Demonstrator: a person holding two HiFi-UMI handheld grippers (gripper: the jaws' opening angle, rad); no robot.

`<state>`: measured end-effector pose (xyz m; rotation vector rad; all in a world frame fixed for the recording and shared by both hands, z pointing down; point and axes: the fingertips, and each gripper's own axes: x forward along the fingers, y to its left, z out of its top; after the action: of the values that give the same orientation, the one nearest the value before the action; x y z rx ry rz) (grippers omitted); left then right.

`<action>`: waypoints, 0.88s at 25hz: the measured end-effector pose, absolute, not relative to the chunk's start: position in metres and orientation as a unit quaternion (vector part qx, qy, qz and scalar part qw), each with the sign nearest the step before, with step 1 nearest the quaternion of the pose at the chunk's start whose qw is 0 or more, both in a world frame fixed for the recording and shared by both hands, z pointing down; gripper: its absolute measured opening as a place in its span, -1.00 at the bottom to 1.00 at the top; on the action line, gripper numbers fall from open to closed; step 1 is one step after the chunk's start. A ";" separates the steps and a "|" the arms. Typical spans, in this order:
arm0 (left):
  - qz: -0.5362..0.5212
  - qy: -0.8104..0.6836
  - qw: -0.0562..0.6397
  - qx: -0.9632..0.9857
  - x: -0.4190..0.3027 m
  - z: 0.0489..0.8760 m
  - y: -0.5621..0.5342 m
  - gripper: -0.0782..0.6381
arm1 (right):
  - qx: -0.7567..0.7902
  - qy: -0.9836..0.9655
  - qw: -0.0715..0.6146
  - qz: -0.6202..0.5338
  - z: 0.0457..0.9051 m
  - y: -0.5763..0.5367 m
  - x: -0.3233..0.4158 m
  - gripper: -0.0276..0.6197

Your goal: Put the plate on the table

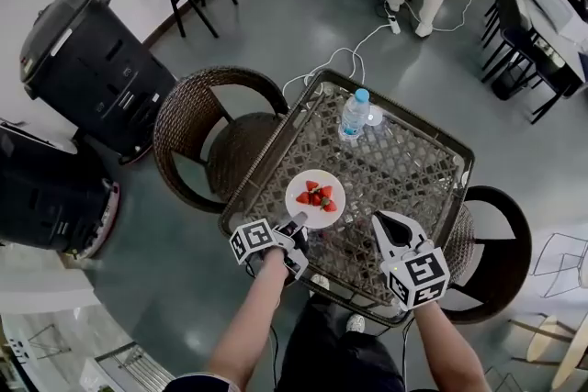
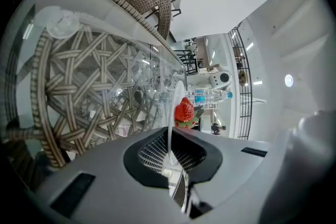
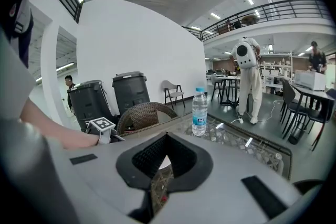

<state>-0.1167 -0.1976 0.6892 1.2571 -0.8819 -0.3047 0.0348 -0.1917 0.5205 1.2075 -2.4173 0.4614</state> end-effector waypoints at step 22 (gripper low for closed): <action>-0.085 -0.433 0.720 0.535 -0.114 0.712 -0.208 -0.73 | 0.443 -0.858 0.194 0.174 0.522 -0.198 0.043 -0.90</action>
<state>-0.1139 -0.2083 0.7118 1.1834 -0.9570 -0.1880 0.0426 -0.1977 0.5219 1.2427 -2.4054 0.4871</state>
